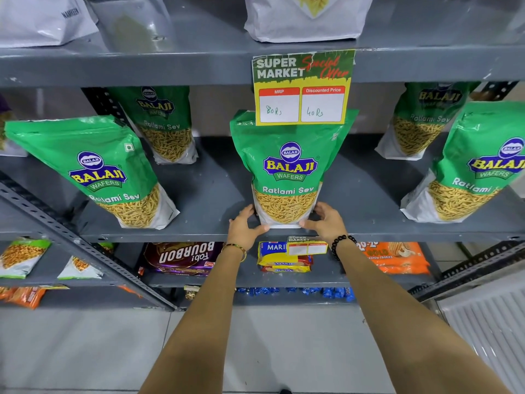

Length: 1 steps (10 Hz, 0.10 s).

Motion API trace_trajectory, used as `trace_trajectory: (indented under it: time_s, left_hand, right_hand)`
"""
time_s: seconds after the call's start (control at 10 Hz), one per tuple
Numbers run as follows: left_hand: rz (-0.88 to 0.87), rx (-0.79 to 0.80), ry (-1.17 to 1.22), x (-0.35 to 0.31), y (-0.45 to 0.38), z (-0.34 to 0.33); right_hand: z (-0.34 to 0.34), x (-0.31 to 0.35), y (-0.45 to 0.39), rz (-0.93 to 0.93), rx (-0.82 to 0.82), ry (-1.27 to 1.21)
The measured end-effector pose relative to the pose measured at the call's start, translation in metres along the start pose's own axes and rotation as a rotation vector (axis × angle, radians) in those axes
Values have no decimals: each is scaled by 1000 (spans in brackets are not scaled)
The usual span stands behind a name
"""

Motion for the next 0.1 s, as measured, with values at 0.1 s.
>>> trace_trajectory:
  time_s: [0.1]
  left_hand:
    - [17,13,-75,5,10,2]
  right_hand:
    - [-1,-5,5,-6,-32,20]
Point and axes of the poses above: each hand's wrist, its own y-axis away from the middle knuckle, its own z-axis out of the back of the hand, x = y × z, the point moved 1 cm from there along -y, towards the middle knuckle, and after that the axes turned 9 degrees about -z, right-handed, at the moved point
